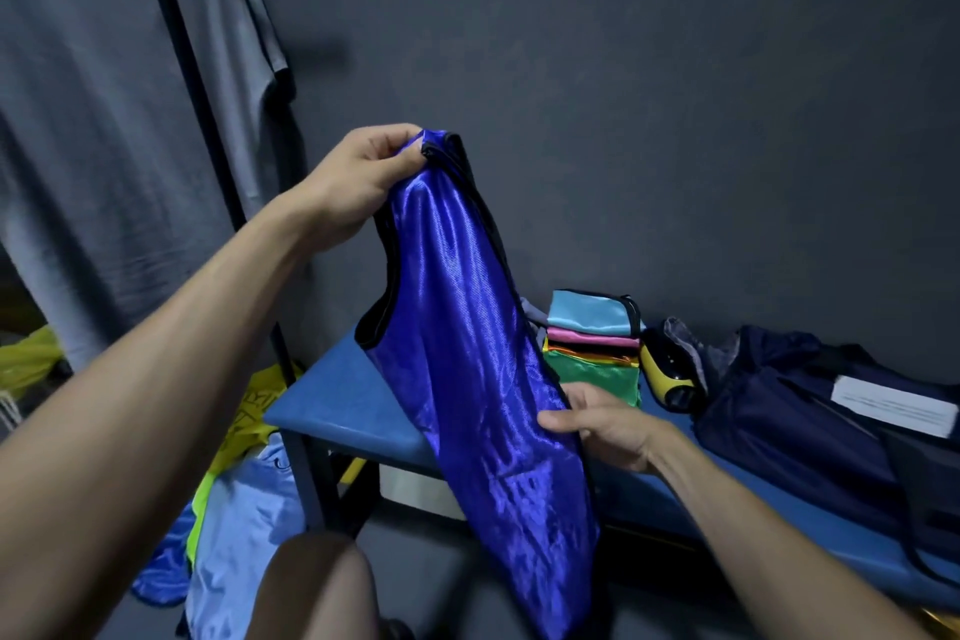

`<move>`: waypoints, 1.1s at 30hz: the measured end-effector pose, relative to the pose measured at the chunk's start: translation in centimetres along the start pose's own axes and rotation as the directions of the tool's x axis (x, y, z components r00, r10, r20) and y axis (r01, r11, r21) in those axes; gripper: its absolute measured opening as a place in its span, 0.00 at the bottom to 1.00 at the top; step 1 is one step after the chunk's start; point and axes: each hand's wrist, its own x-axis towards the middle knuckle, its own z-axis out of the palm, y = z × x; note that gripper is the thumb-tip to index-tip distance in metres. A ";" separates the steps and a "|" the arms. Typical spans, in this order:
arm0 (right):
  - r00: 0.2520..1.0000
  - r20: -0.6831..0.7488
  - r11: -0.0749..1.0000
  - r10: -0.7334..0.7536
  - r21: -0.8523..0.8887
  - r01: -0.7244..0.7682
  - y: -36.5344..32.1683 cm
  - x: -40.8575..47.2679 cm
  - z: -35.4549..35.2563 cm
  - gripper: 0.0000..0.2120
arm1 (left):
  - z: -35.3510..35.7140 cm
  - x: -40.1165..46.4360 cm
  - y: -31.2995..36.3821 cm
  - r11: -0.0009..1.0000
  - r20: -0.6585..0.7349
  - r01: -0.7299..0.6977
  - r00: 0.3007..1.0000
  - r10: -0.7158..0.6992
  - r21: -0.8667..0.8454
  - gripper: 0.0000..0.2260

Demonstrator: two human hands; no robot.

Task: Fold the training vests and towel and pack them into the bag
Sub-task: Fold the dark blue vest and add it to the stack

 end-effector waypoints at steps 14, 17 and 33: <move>0.930 -0.307 0.661 0.201 -0.658 -0.360 -3.0 -2.5 -3.6 0.12 | -2.2 -2.0 -2.2 0.996 -0.123 0.067 0.990 -0.073 -0.053 0.08; 0.917 -0.382 0.664 0.112 -0.658 -0.355 -2.4 -3.6 -5.7 0.09 | -2.2 -2.6 -4.5 0.991 -0.206 0.116 0.970 -0.128 -0.068 0.09; 0.930 -0.296 0.828 0.219 -0.448 -0.337 -1.5 -5.4 -12.0 0.20 | -3.3 -4.9 -17.0 0.906 -0.469 0.401 0.780 -0.415 -0.136 0.11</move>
